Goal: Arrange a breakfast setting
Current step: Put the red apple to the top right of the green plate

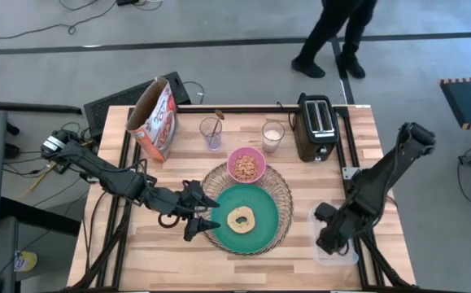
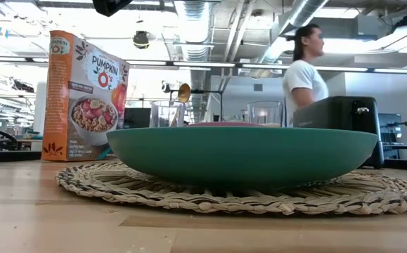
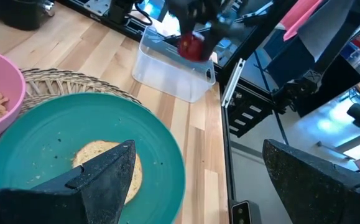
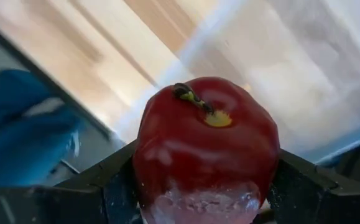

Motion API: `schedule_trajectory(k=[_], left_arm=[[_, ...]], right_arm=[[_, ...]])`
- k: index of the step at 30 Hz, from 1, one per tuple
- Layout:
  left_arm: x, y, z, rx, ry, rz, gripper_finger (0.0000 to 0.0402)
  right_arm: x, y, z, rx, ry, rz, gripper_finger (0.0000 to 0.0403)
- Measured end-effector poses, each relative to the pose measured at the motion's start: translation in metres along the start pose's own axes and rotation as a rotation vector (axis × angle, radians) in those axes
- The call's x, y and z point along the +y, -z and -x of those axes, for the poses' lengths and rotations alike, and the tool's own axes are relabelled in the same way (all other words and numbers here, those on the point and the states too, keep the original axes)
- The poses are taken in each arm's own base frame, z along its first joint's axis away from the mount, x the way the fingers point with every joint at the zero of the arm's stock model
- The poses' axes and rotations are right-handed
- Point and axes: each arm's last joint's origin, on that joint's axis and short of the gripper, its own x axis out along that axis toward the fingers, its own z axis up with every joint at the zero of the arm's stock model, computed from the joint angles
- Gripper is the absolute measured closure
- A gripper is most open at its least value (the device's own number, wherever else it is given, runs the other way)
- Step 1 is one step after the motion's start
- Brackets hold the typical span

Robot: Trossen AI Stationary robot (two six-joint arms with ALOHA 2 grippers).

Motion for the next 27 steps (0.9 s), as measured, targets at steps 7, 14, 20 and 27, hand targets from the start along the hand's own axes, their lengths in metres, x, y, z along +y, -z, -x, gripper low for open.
schedule_trajectory(k=[7,14,20,27], left_arm=[[0.001,-0.001,0.000,0.005,0.005,0.004,0.0065],[0.000,0.000,0.000,0.024,0.028,0.038,0.0065],[-0.001,0.000,0.000,0.051,0.058,0.086,0.0065],[-0.002,0.002,0.000,0.093,0.100,0.148,0.0065]], right_arm=[[0.003,-0.022,0.034,-0.246,-0.113,0.057,0.0100],[0.006,-0.054,0.042,-0.517,-0.084,0.143,0.0100],[0.008,-0.087,0.028,-0.685,-0.022,0.218,0.0100],[0.003,-0.114,0.011,-0.811,-0.008,0.280,0.0100]])
